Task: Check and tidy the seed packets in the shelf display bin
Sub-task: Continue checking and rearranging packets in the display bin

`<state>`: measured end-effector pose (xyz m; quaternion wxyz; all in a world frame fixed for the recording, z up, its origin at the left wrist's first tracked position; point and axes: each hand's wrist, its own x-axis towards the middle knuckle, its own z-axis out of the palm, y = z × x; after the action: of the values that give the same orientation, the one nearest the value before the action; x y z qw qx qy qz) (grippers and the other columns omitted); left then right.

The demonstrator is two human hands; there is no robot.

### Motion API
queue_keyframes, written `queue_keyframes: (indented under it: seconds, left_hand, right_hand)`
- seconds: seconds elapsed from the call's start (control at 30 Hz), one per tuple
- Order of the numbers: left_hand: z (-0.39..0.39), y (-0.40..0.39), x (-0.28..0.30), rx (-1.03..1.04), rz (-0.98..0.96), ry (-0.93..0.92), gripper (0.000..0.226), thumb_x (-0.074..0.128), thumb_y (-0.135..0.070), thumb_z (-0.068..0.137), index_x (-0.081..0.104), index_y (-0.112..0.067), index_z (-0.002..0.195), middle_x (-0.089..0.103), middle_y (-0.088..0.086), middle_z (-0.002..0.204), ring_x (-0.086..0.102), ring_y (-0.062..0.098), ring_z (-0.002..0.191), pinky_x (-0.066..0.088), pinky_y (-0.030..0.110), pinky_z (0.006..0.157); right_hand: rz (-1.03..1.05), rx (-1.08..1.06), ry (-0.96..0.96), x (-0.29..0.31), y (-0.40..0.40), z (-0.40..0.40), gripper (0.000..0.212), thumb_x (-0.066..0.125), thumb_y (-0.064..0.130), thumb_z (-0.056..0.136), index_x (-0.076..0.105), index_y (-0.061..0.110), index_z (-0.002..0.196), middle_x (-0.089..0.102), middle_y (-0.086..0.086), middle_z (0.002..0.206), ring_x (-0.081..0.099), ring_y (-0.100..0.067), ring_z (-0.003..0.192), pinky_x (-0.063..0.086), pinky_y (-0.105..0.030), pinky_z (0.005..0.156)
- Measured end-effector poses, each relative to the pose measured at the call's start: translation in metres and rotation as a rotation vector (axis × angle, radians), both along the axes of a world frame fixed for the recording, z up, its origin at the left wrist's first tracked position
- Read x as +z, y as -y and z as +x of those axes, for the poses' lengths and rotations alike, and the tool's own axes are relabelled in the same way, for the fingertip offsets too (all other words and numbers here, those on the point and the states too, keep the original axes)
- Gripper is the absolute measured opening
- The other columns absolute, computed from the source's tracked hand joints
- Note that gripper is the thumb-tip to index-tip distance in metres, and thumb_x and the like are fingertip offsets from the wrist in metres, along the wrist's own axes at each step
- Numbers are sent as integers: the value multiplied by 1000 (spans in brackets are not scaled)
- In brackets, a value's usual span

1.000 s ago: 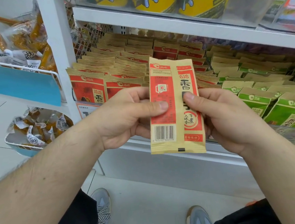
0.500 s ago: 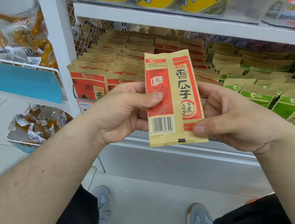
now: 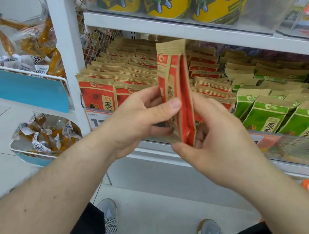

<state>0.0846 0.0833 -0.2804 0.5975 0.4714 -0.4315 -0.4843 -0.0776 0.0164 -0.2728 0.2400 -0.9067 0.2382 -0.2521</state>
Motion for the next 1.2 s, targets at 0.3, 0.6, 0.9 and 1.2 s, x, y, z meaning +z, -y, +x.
queue_keyframes:
  seconds: [0.3,0.6,0.9,1.2]
  left_hand:
    - [7,2,-8,-58,90,-231,51,54,7,63,66,-7,110,70,19,109,68,36,99,55,50,88]
    - [6,0,-1,-278,120,199,42,72,-8,79,62,-6,120,70,14,116,67,29,108,55,39,92]
    - [29,31,41,486,-129,1177,13,60,-39,88,68,-29,87,64,-16,83,60,5,82,52,35,77]
    - [37,97,57,84,247,1723,55,39,-68,88,58,-28,120,56,-2,112,45,25,123,17,52,113]
  right_hand:
    - [284,-62,244,-1,11,3,45,77,19,71,67,34,112,57,9,94,48,-5,54,45,-21,57]
    - [789,121,400,15,33,-12,11,73,4,75,71,14,73,66,1,56,50,-5,37,37,-14,36]
    - [512,94,887,45,81,-43,25,79,43,64,74,22,77,69,3,63,61,-14,47,49,-25,53]
    - [414,-48,732,25,91,-11,23,66,2,86,73,15,104,75,7,99,73,-20,90,58,-28,81]
